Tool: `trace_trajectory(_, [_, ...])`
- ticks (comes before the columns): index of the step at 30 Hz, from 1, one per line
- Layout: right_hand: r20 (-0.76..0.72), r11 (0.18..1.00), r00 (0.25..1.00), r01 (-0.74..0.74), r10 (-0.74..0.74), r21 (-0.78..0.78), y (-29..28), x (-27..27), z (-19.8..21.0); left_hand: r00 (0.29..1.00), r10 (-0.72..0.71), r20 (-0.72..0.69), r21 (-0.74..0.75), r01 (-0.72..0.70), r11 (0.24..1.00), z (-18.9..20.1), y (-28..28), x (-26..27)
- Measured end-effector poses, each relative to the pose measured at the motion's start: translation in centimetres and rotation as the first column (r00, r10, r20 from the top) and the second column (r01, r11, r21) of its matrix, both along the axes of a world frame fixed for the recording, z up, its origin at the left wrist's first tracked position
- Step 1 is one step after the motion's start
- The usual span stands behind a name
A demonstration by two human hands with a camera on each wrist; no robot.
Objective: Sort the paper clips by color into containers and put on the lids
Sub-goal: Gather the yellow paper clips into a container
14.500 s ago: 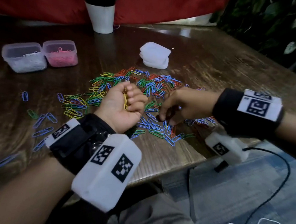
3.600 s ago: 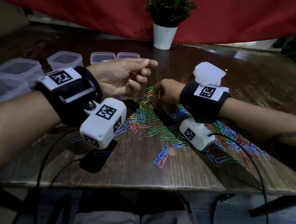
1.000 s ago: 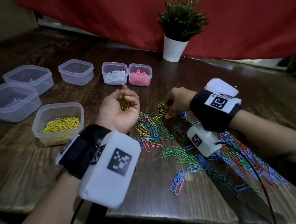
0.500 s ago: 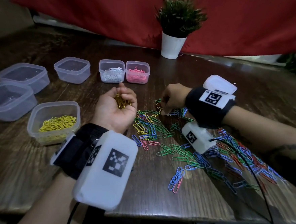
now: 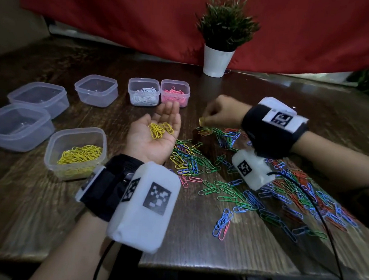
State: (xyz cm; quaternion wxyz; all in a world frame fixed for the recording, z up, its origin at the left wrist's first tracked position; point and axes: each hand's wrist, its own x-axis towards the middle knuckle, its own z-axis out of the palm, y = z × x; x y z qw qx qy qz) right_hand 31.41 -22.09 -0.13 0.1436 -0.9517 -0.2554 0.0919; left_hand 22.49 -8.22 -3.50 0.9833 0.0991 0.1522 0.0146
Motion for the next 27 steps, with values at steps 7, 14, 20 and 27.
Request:
trace_trajectory(7, [-0.19, 0.947, 0.963, -0.132, 0.193, 0.293, 4.3, -4.2, 2.7, 1.0, -0.015, -0.012, 0.086, 0.016, 0.996, -0.1, -0.6, 0.3])
trace_trajectory(14, [0.12, 0.908, 0.989, 0.027, -0.085, 0.419, 1.6, -0.3, 4.0, 0.999, 0.029, -0.036, -0.109, -0.032, 0.994, -0.4, 0.1, 0.1])
trace_trajectory(20, [-0.027, 0.989, 0.999, -0.041, 0.037, -0.143, -0.3, 1.1, -0.8, 0.999, -0.037, 0.022, 0.011, 0.037, 0.999, -0.8, 0.7, 0.1])
trace_trajectory(27, [-0.029, 0.982, 0.999, -0.04, 0.035, -0.186, -0.3, 2.2, -2.3, 0.997, -0.058, 0.046, 0.02, 0.058, 0.998, -0.7, 0.7, -0.1])
